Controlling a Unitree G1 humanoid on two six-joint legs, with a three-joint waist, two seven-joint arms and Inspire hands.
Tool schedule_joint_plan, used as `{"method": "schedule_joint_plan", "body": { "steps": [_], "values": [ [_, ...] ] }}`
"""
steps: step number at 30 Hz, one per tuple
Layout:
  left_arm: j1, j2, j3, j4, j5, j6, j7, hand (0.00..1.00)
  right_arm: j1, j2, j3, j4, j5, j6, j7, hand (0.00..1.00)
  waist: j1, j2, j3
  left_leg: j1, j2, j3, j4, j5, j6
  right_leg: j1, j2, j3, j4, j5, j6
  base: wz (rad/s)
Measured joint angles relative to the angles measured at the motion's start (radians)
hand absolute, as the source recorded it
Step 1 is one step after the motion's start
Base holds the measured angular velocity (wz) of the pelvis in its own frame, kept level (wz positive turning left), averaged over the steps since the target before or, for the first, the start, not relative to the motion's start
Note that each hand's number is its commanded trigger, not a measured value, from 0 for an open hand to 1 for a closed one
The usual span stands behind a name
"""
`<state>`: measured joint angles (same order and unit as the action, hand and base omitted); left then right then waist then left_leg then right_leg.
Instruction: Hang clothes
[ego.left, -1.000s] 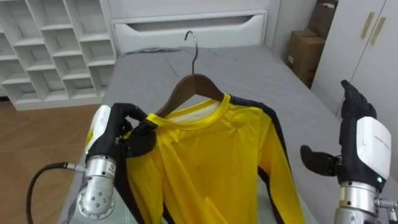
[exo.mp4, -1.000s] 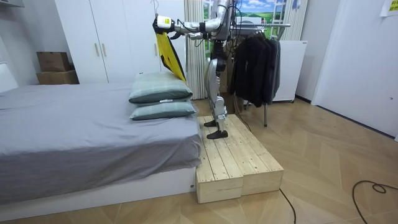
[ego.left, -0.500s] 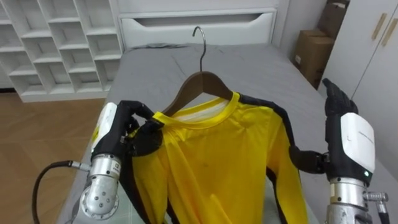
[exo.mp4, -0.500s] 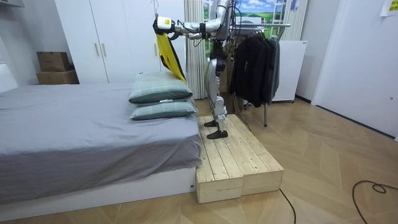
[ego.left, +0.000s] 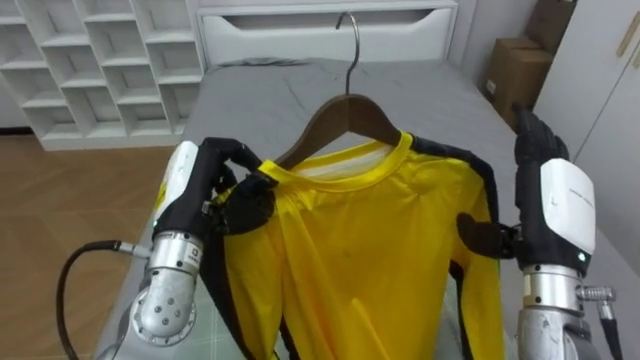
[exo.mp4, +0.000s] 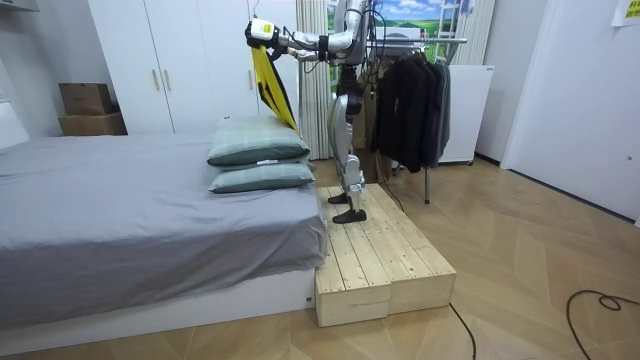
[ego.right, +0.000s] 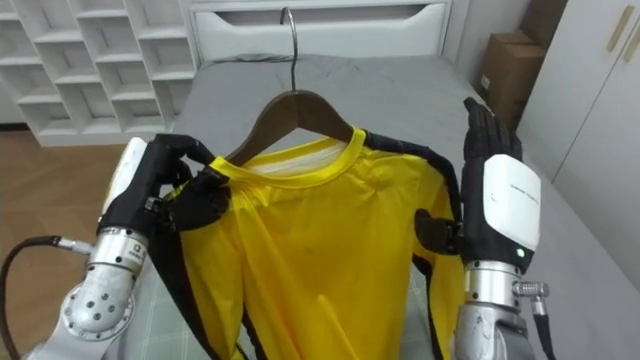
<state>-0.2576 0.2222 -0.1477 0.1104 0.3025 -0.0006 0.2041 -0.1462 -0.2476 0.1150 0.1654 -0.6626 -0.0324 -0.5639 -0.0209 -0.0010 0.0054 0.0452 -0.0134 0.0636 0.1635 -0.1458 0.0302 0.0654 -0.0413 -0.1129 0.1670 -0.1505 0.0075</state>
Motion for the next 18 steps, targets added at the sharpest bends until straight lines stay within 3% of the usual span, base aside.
{"method": "schedule_joint_plan", "body": {
  "steps": [7, 18],
  "values": [
    [0.000, 0.001, -0.015, -0.060, 0.005, -0.002, -0.041, 1.00, -0.046, 0.000, 0.017, 0.000, -0.093, 0.000, -0.002, 0.00, -0.001, 0.002, -0.0010, -0.015, -0.001, -0.009, 0.003, 0.000, 0.000, -0.015, 0.000, -0.001, 0.004, 0.000, 0.000, 0.00],
    [-0.002, 0.005, -0.017, -0.097, 0.005, -0.003, -0.041, 1.00, -0.099, -0.036, 0.018, 0.000, -0.098, -0.024, -0.037, 0.00, -0.001, 0.001, -0.0014, -0.020, -0.002, -0.014, 0.004, 0.000, 0.000, -0.014, -0.002, -0.014, 0.004, 0.000, 0.000, 0.02]
  ]
}}
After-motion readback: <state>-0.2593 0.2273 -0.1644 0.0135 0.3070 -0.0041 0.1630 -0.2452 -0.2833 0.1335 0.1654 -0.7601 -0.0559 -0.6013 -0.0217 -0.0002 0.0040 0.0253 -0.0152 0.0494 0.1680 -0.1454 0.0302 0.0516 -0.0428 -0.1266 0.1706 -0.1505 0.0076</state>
